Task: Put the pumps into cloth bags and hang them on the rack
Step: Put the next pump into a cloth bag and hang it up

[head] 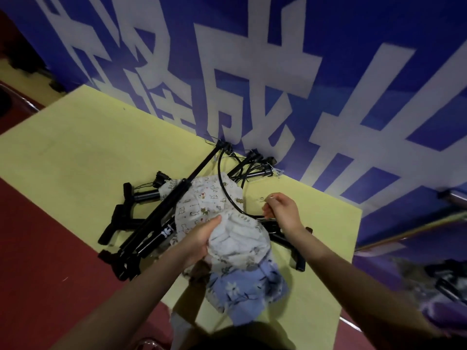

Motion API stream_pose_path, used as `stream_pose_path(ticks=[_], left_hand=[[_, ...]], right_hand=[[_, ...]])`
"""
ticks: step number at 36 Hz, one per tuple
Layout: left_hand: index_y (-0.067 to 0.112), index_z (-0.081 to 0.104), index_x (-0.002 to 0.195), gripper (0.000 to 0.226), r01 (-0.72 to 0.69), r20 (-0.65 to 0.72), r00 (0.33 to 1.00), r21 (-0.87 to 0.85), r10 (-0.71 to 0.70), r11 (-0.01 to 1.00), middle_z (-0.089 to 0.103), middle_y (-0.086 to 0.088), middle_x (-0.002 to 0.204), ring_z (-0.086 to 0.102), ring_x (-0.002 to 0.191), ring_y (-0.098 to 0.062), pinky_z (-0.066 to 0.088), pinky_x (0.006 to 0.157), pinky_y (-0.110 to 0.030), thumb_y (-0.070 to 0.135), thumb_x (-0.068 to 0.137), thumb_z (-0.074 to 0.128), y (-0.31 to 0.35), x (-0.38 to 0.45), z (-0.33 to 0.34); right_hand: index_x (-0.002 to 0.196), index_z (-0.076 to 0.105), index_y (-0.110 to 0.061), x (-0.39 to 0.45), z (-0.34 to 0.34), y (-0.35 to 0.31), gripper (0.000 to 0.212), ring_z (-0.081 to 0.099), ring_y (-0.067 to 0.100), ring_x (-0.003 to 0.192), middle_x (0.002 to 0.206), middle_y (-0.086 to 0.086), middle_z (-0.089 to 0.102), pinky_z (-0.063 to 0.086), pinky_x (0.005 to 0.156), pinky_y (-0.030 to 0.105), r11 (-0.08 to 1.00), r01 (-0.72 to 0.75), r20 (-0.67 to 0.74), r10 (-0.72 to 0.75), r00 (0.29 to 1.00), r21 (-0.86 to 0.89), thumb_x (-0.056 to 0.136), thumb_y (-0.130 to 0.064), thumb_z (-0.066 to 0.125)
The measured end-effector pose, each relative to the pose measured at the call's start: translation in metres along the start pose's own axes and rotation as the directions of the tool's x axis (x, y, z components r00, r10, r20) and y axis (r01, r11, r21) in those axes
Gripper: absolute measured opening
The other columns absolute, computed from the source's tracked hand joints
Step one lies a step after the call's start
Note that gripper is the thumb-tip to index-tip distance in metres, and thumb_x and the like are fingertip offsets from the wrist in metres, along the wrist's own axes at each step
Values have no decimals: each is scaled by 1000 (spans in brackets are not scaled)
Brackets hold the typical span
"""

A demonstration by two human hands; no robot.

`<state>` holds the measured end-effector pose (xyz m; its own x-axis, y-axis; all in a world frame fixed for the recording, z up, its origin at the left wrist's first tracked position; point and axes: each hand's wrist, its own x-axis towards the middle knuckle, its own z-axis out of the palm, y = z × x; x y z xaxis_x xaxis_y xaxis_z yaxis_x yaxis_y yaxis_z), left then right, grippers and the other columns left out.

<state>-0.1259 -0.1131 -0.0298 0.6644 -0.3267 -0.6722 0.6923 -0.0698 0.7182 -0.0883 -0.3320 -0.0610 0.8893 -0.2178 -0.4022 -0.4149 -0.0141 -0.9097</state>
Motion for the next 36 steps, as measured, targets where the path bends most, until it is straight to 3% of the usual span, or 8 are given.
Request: stream_pose_path(ticks=[5, 9, 16, 20, 24, 30, 33, 36], left_hand=[[14, 65, 115, 49, -110, -166, 979, 64, 119, 992, 73, -13, 104, 70, 99, -29, 54, 91, -45, 44, 103, 28, -5, -31, 10], [6, 63, 116, 53, -118, -239, 962, 58, 129, 991, 69, -20, 111, 67, 103, -33, 51, 96, -48, 44, 104, 28, -16, -56, 14], [5, 60, 121, 43, -159, -359, 924, -56, 129, 986, 62, -21, 123, 60, 112, -33, 43, 105, -44, 37, 103, 37, -38, -88, 14], [4, 61, 115, 39, -204, -297, 941, -123, 160, 971, 70, -16, 102, 67, 92, -27, 54, 80, -33, 34, 103, 38, -40, -109, 17], [8, 64, 96, 36, -236, -249, 949, -156, 193, 959, 75, -5, 75, 72, 67, -15, 55, 57, -21, 30, 104, 37, -51, -122, 23], [2, 67, 107, 47, -212, -273, 944, -81, 183, 974, 73, -18, 99, 69, 93, -30, 51, 94, -41, 40, 101, 40, -56, -140, 30], [7, 69, 93, 42, -222, -255, 945, -41, 205, 974, 75, -11, 83, 71, 79, -24, 51, 89, -37, 38, 101, 41, -55, -146, 39], [9, 67, 109, 44, -253, -258, 936, -12, 241, 967, 73, -16, 103, 69, 97, -29, 47, 100, -42, 45, 98, 45, -53, -148, 45]], right_hand=[[84, 58, -3, -74, 20, 7, 19, 65, 21, 65, 73, 10, 68, 54, 61, 26, 974, -55, 415, -43, 909, 221, 99, -4, 45], [86, 55, -8, -103, 36, 26, 19, 68, 11, 85, 88, 6, 70, 52, 75, 21, 987, 4, 467, -79, 881, 160, 101, -8, 44], [94, 46, -8, -148, 59, 31, 17, 64, 15, 61, 80, 6, 65, 51, 57, 25, 978, 191, 599, -105, 794, -81, 105, -17, 37], [87, 47, -20, -163, 62, 40, 18, 63, 28, 63, 70, 6, 58, 49, 50, 31, 901, 355, 575, -156, 803, -251, 104, -23, 40], [95, 55, -14, -160, 58, 49, 14, 59, 32, 79, 83, 11, 62, 45, 70, 43, 701, 535, 461, -321, 827, -471, 100, -22, 45], [103, 67, -18, -159, 40, 49, 22, 62, 30, 91, 97, 8, 71, 43, 67, 36, 544, 512, 400, -320, 859, -665, 98, -25, 47], [111, 69, -24, -159, 30, 48, 26, 62, 24, 98, 107, 2, 71, 40, 66, 32, 479, 516, 393, -337, 855, -710, 98, -33, 48], [114, 69, -31, -158, 17, 43, 27, 63, 21, 99, 109, -2, 71, 42, 67, 29, 439, 517, 392, -348, 852, -735, 96, -39, 50]])
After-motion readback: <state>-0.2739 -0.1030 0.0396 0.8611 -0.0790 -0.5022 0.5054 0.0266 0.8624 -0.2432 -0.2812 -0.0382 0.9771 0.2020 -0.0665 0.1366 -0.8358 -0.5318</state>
